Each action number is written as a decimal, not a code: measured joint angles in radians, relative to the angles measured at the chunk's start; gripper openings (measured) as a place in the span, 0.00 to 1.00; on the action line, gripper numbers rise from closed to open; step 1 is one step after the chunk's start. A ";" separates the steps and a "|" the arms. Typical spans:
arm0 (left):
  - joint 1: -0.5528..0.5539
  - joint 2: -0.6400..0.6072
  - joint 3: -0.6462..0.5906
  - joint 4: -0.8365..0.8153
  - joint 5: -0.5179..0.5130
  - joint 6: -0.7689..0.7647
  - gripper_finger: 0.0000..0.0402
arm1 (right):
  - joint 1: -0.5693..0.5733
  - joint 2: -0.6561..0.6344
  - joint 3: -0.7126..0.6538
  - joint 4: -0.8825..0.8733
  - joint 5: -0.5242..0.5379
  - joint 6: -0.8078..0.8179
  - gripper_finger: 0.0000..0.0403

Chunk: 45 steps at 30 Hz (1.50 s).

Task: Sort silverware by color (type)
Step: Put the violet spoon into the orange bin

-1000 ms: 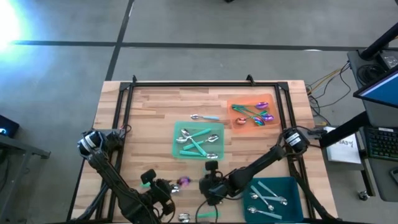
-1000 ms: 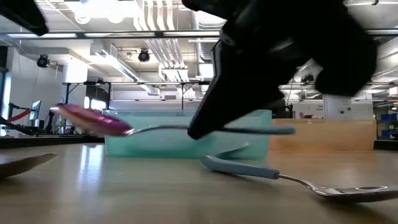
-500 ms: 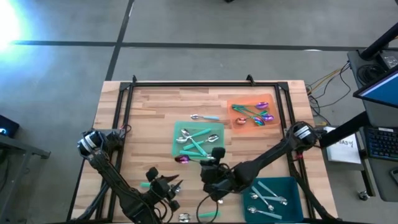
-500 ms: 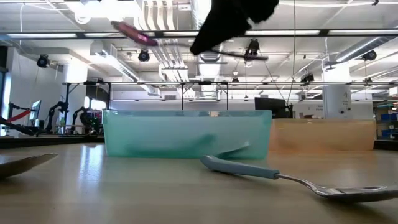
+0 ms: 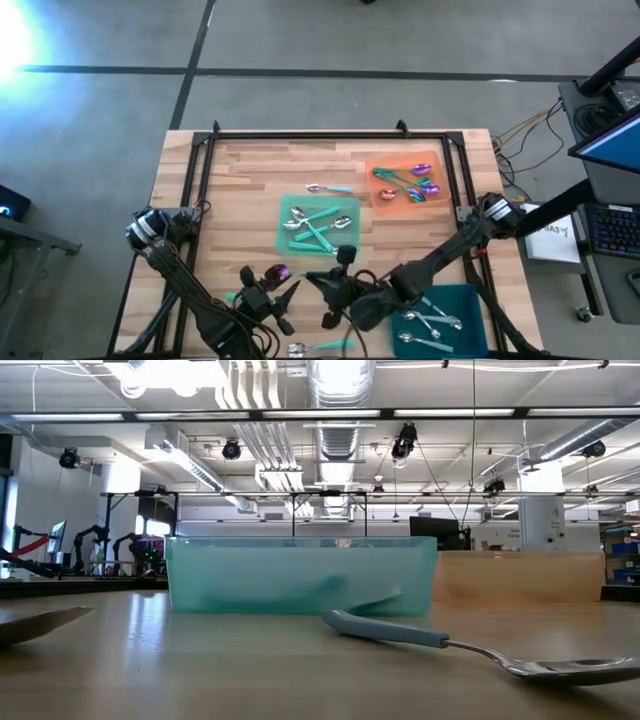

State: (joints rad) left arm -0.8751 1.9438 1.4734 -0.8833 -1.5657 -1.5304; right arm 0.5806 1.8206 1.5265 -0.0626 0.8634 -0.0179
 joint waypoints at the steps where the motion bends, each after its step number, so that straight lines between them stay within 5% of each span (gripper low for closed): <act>1: 0.001 0.000 0.001 0.001 -0.001 0.000 0.25 | 0.007 0.000 0.000 0.029 0.000 -0.028 0.03; 21: 0.015 0.000 0.016 0.048 -0.004 0.065 0.25 | 0.025 -0.001 0.000 0.066 0.005 -0.158 0.03; 28: 0.038 -0.001 0.085 0.054 0.190 0.262 0.25 | -0.006 -0.001 0.005 0.061 0.158 -0.270 0.03; 33: 0.046 -0.001 0.121 0.048 0.162 0.371 0.25 | -0.100 -0.027 0.005 -0.072 0.126 -0.180 0.03; 38: 0.047 -0.001 0.120 -0.035 0.129 0.291 0.25 | -0.231 -0.083 0.002 -0.308 -0.081 0.081 0.03; 45: 0.059 0.000 0.098 -0.270 0.092 0.029 0.25 | -0.284 -0.147 -0.003 -0.403 -0.111 0.008 0.03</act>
State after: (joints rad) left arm -0.8162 1.9434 1.5713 -1.1531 -1.4741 -1.5016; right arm 0.2966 1.6740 1.5234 -0.4655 0.7527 -0.0101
